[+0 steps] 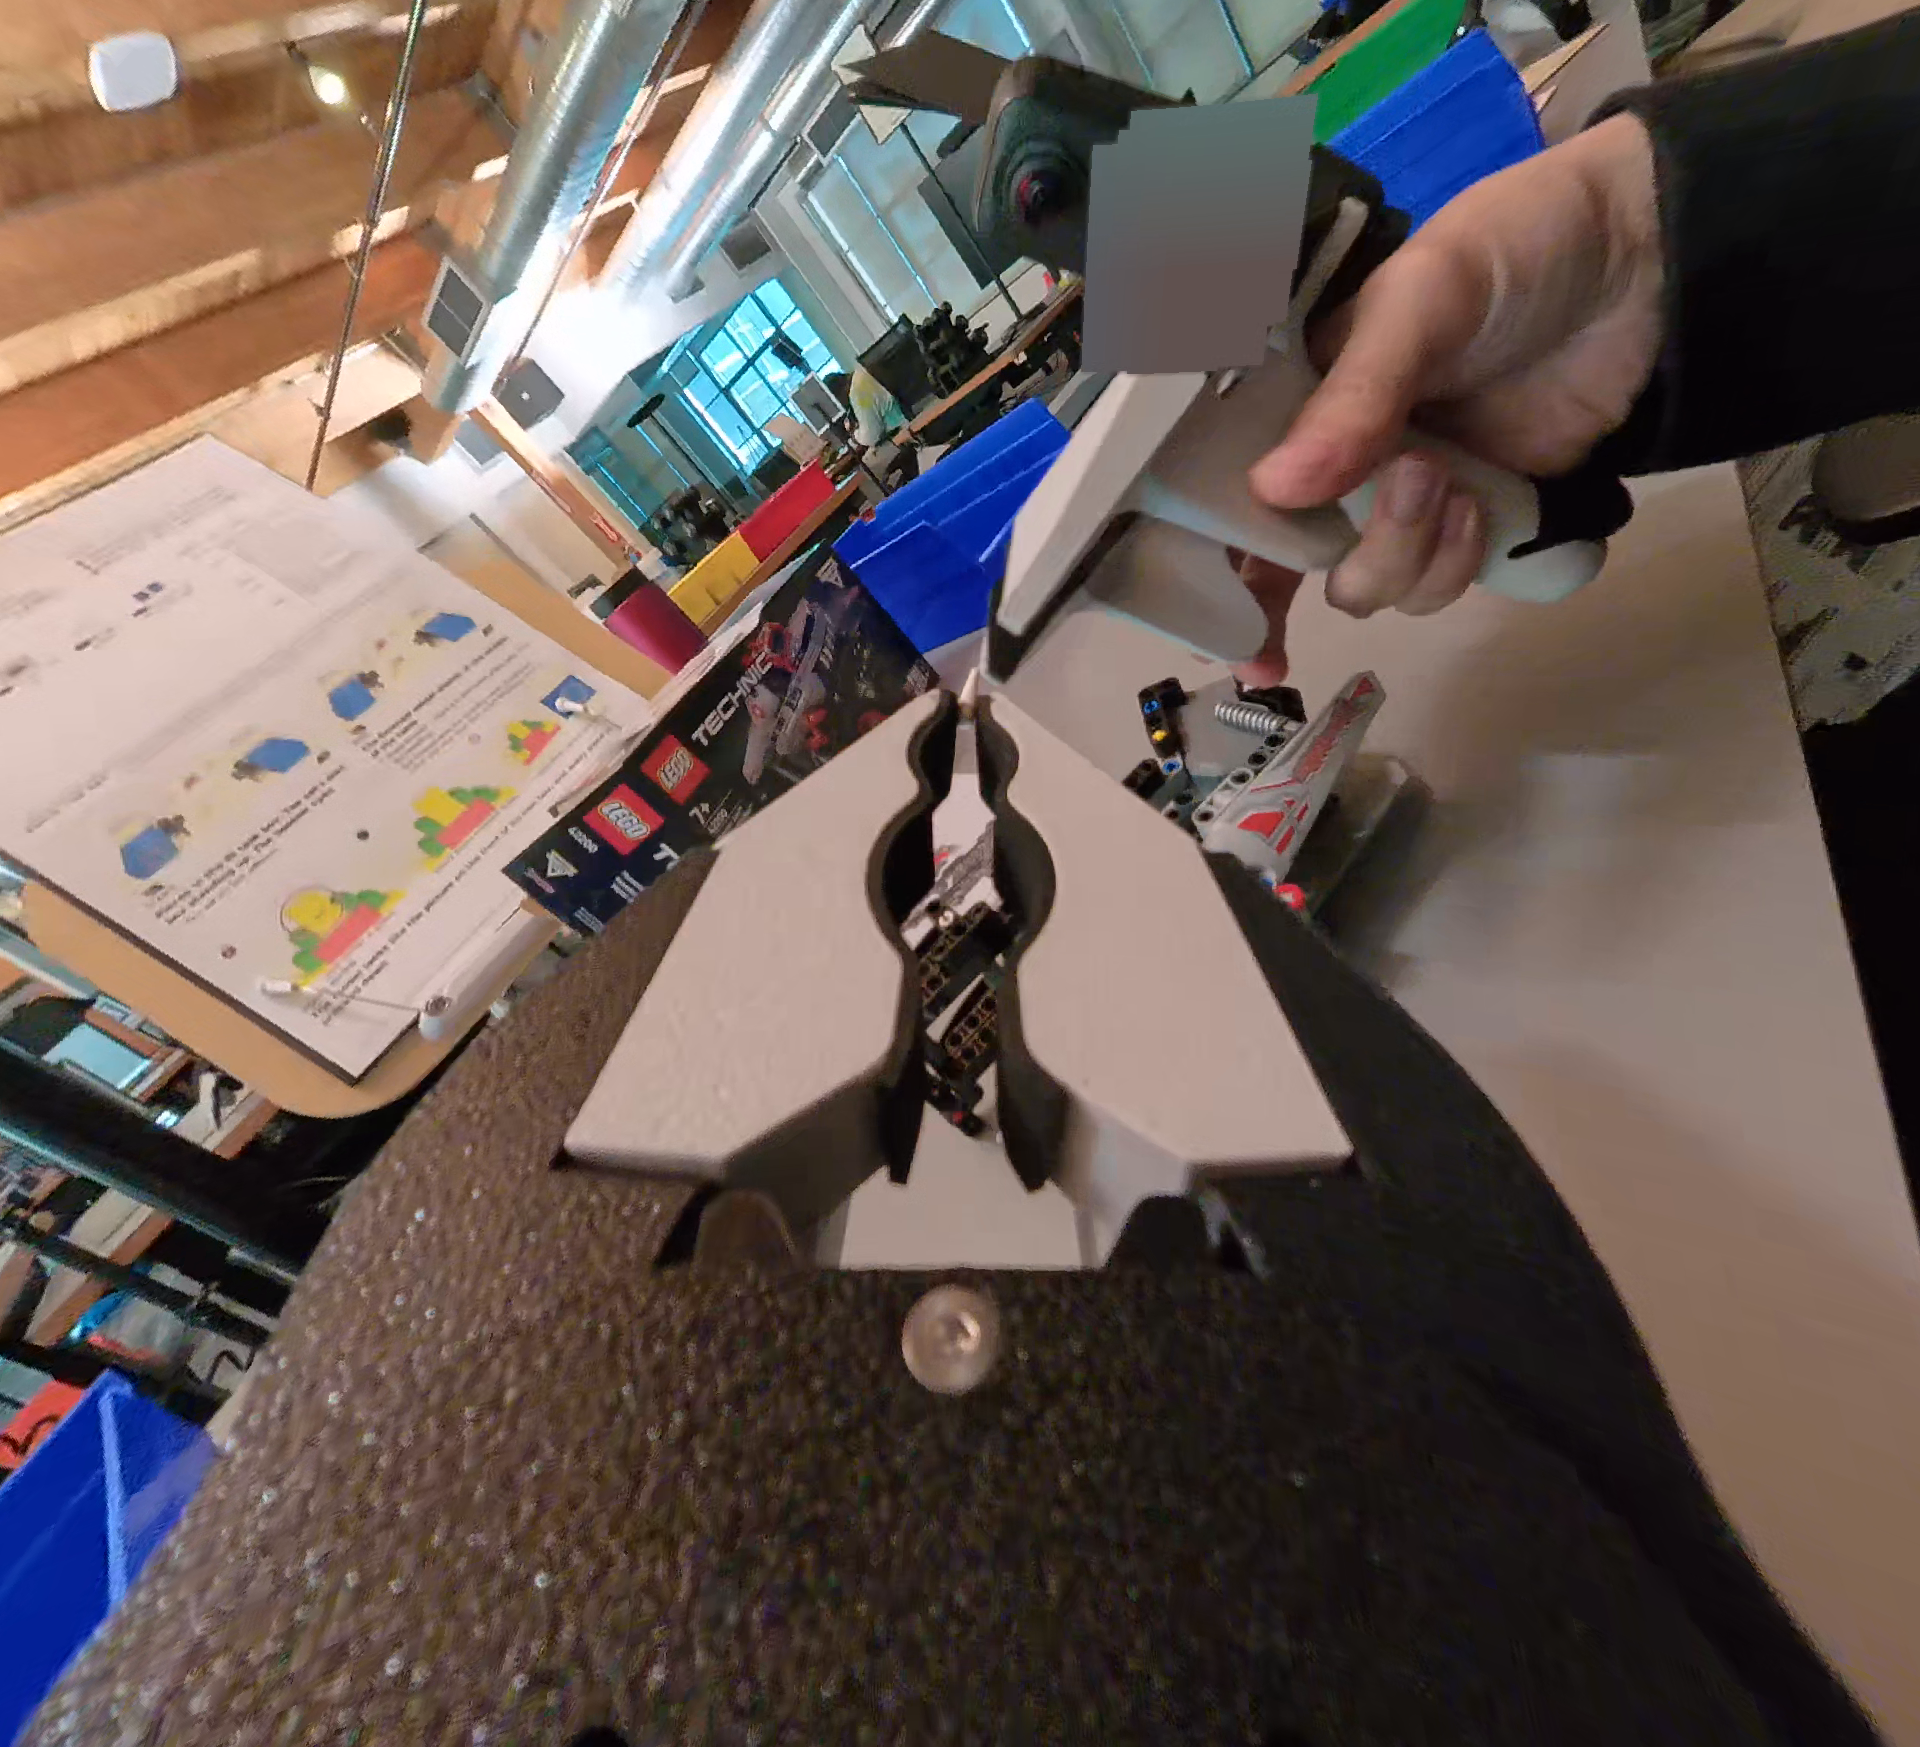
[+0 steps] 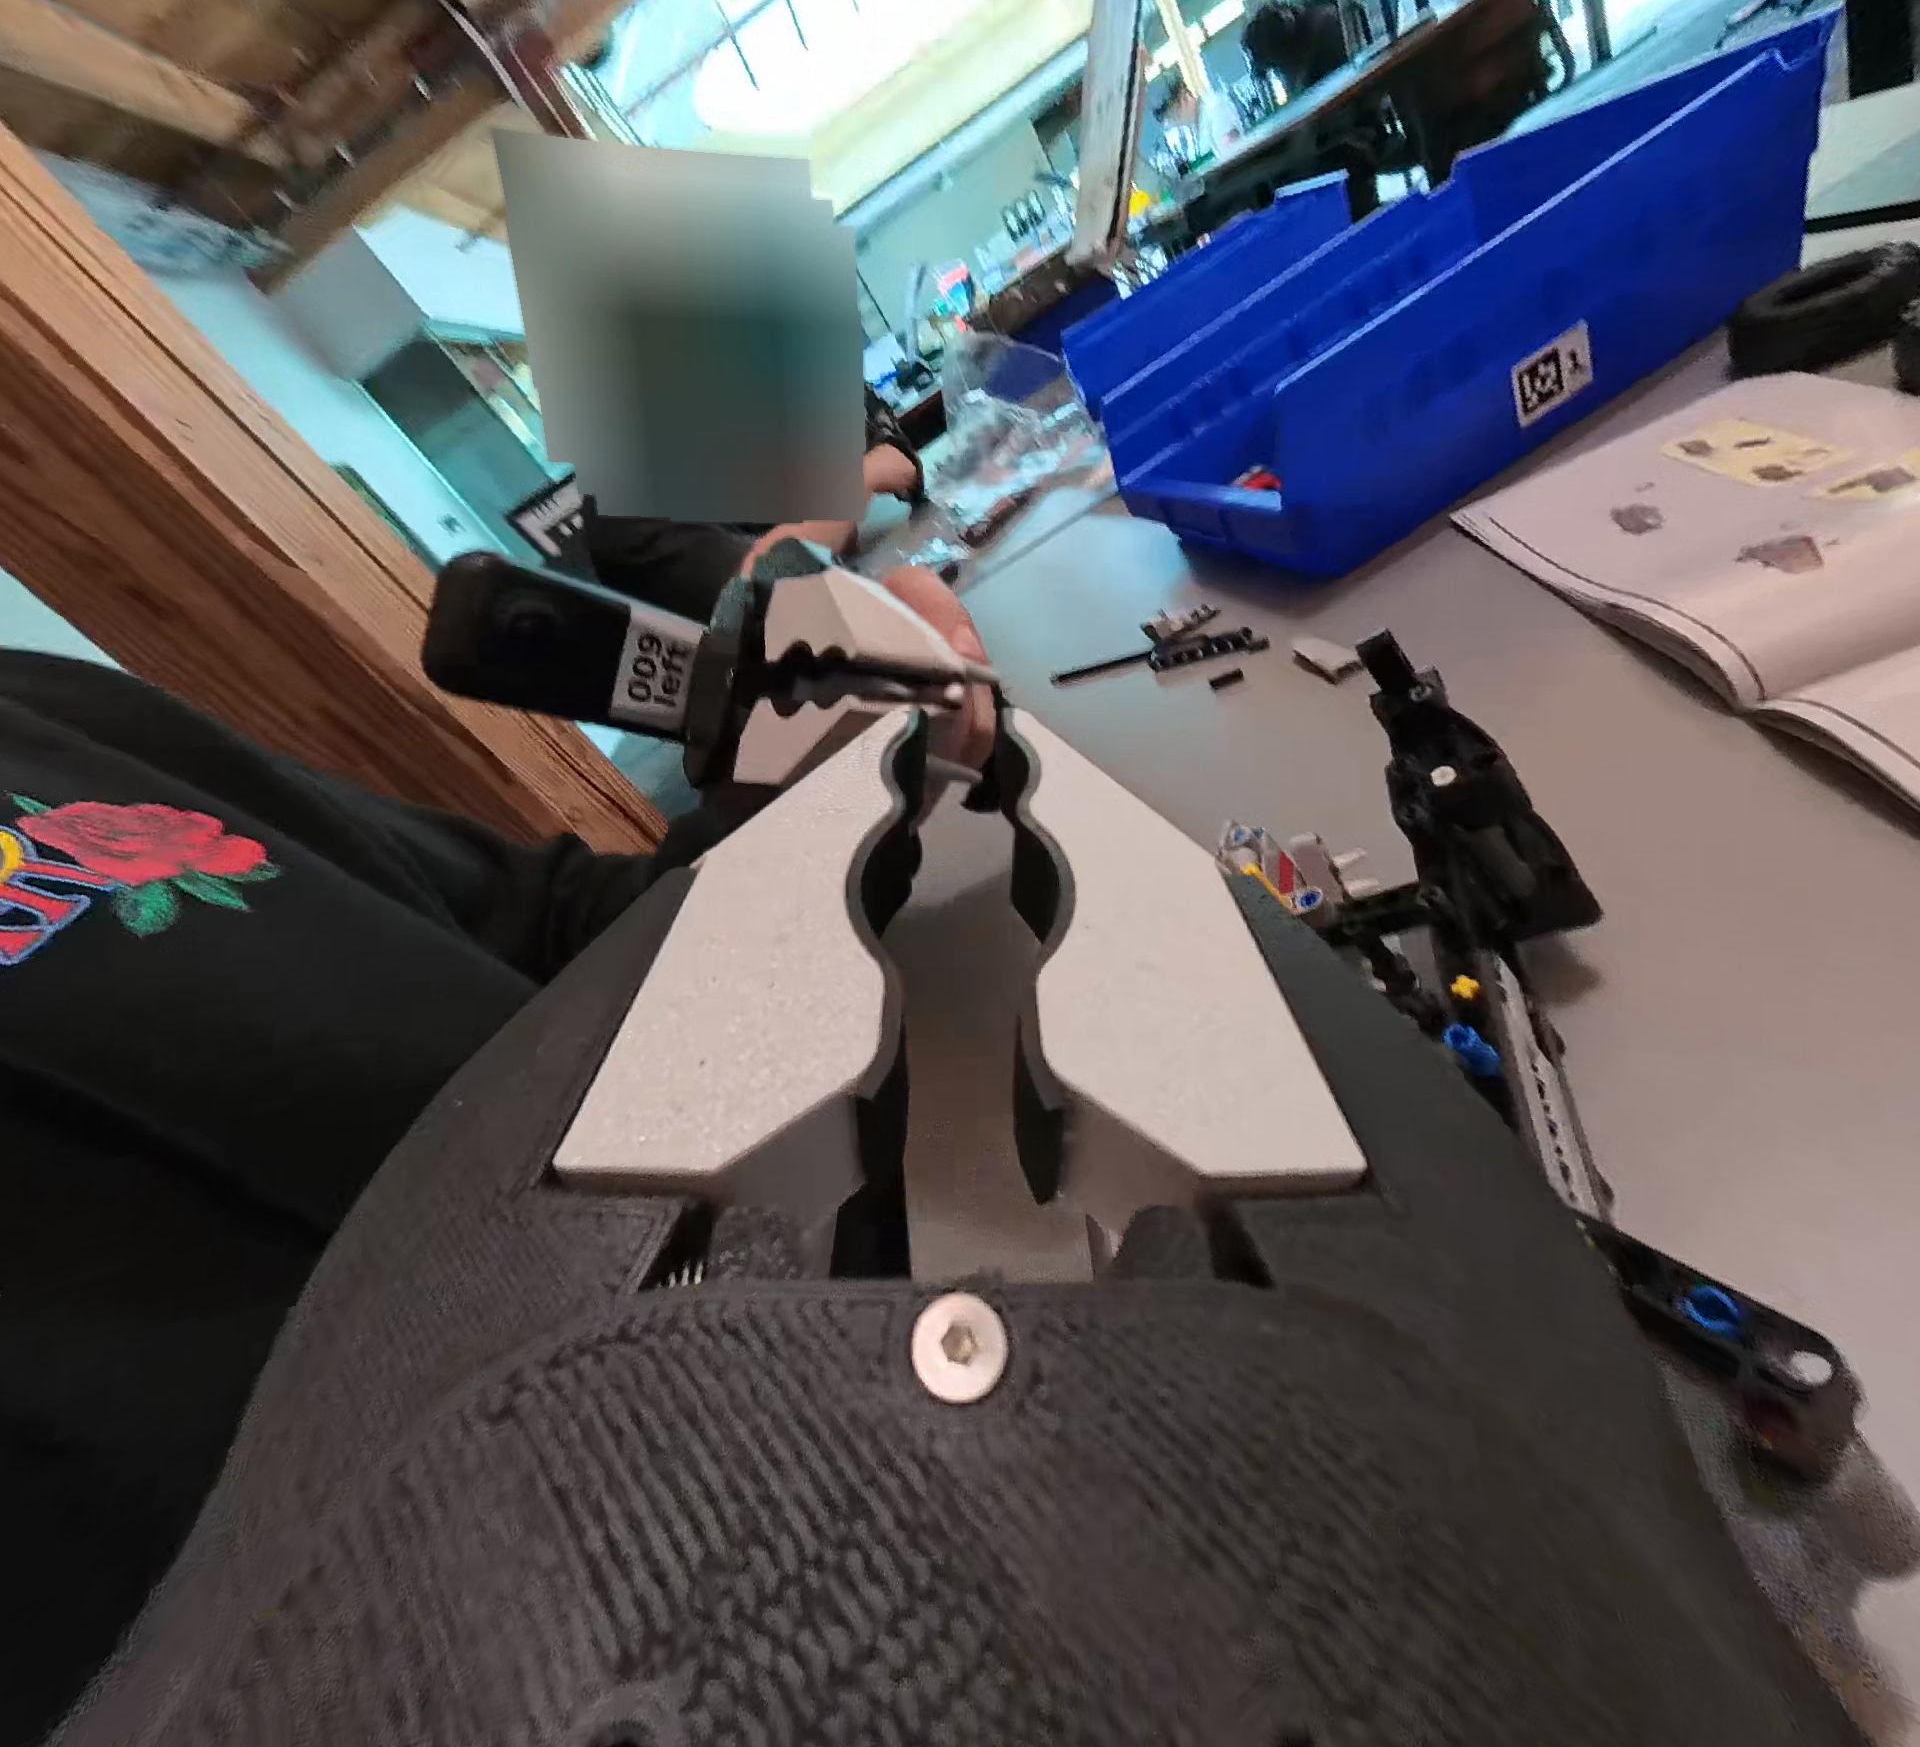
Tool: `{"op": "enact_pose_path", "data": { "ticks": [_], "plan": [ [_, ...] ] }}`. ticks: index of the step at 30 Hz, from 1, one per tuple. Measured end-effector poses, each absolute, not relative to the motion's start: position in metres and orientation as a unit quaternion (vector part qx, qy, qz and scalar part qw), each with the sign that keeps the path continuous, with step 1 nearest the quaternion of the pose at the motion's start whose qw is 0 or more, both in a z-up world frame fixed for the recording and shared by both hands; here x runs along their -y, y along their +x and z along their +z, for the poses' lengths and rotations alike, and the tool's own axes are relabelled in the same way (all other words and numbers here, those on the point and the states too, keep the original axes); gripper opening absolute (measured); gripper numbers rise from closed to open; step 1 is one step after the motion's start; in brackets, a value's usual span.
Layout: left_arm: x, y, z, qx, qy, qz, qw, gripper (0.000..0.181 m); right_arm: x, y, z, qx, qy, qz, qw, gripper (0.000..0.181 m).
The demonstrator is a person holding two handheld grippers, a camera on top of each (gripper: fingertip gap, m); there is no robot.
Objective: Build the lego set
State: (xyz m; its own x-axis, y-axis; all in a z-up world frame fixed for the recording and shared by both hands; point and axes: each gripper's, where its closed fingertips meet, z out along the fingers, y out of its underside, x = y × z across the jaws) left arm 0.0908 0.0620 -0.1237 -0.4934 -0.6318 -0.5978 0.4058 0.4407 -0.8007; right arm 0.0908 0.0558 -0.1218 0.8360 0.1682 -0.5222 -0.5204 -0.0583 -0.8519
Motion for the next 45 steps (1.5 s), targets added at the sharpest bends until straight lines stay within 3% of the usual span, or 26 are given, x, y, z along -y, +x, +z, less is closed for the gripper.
{"op": "enact_pose_path", "data": {
  "ticks": [10, 24, 33, 45],
  "plan": [
    [-0.057, 0.088, -0.126, -0.689, -0.08, -0.541, 0.475, 0.001, -0.062, 0.085, -0.124, -0.103, -0.68, 0.259, 0.678, 0.001],
    [-0.063, 0.095, -0.129, -0.701, -0.054, -0.474, 0.53, 0.0, -0.069, 0.092, -0.127, -0.071, -0.701, 0.228, 0.672, 0.0],
    [-0.084, 0.094, -0.106, -0.698, -0.114, -0.575, 0.411, 0.006, -0.08, 0.104, -0.129, 0.041, -0.776, 0.077, 0.625, 0.0],
    [-0.082, 0.09, -0.142, -0.844, -0.111, -0.489, 0.19, 0.004, -0.084, 0.085, -0.136, 0.213, -0.791, -0.138, 0.556, 0.001]
  ]
}}
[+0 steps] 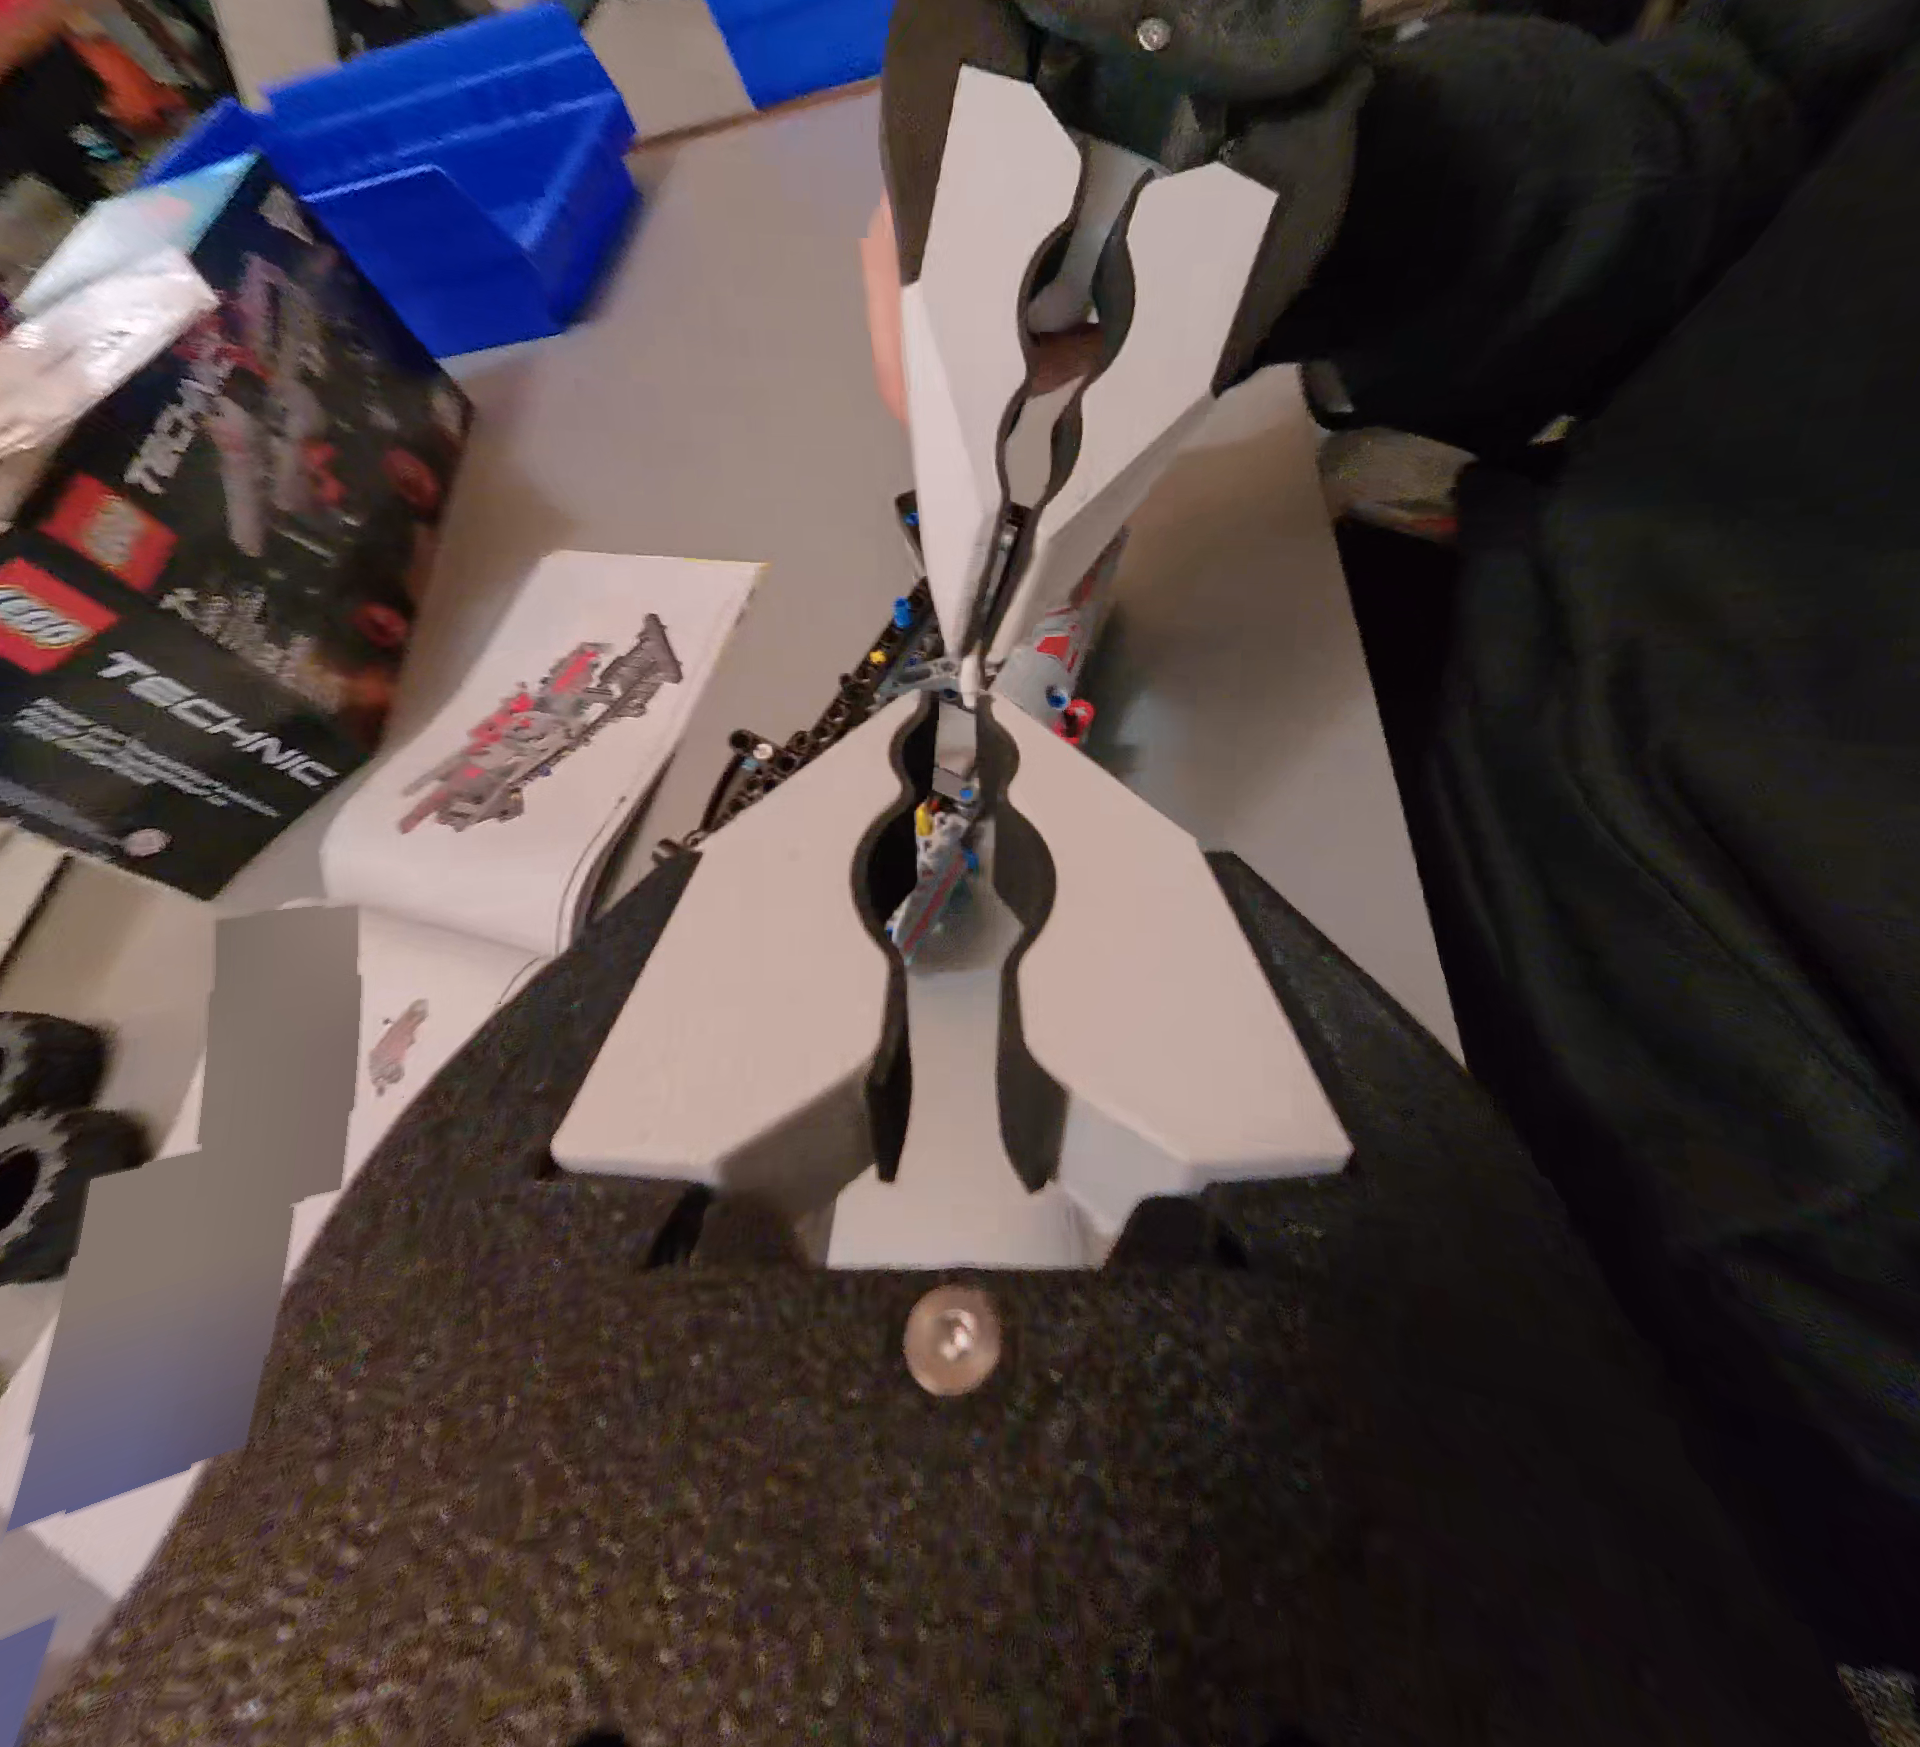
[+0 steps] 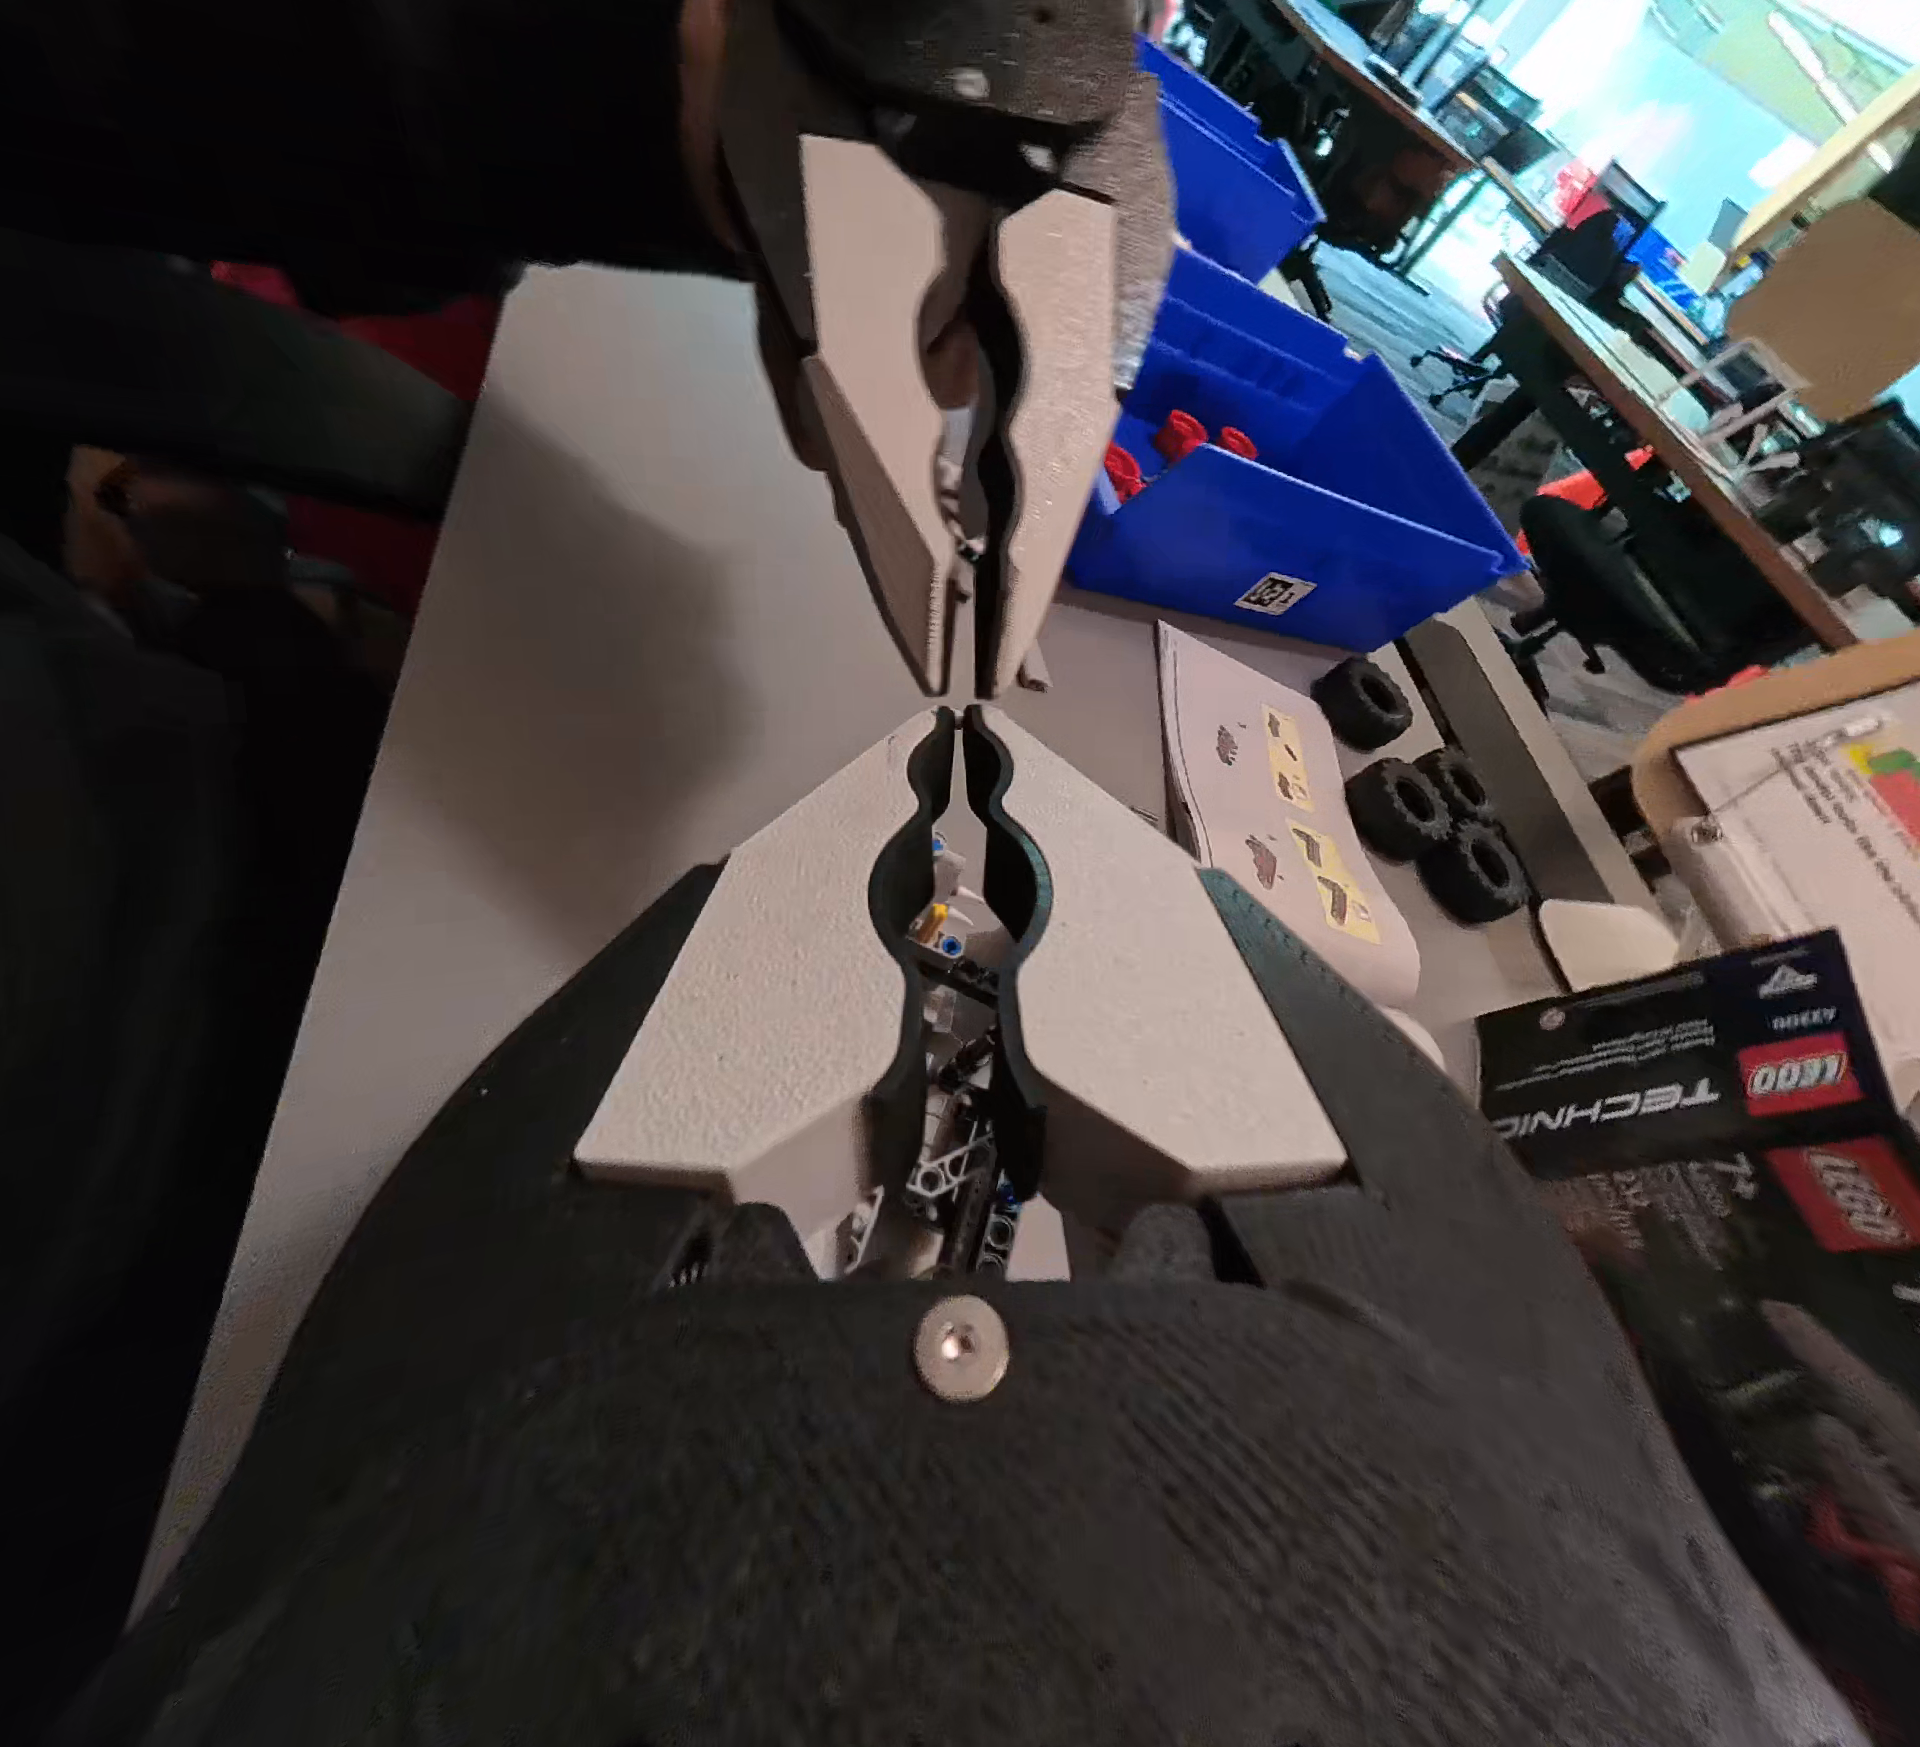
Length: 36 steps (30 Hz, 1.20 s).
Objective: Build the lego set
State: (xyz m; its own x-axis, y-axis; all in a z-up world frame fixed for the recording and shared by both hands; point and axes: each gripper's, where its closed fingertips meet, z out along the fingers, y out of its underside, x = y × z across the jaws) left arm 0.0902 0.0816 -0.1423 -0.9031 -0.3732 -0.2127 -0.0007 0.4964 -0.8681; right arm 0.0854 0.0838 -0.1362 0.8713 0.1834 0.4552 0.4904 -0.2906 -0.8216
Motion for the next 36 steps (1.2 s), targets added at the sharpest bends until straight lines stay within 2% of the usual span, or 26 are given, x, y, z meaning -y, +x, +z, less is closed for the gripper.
{"op": "enact_pose_path", "data": {
  "ticks": [10, 14, 18, 25, 36],
  "plan": [
    [-0.079, 0.077, -0.155, -0.864, -0.085, -0.489, 0.085, 0.0, -0.088, 0.069, -0.144, 0.312, -0.773, -0.178, 0.522, 0.0],
    [-0.077, 0.068, -0.152, -0.853, -0.08, -0.513, 0.048, 0.011, -0.091, 0.066, -0.148, 0.321, -0.772, -0.163, 0.524, 0.0],
    [-0.078, 0.072, -0.152, -0.853, -0.08, -0.513, 0.061, 0.01, -0.092, 0.07, -0.148, 0.306, -0.775, -0.154, 0.531, 0.0],
    [-0.08, 0.071, -0.144, -0.835, -0.08, -0.544, 0.026, 0.01, -0.089, 0.065, -0.14, 0.286, -0.762, -0.092, 0.574, 0.001],
    [-0.076, 0.066, -0.148, -0.838, -0.068, -0.541, -0.012, 0.002, -0.088, 0.062, -0.137, 0.285, -0.748, -0.077, 0.595, 0.0]
  ]
}}
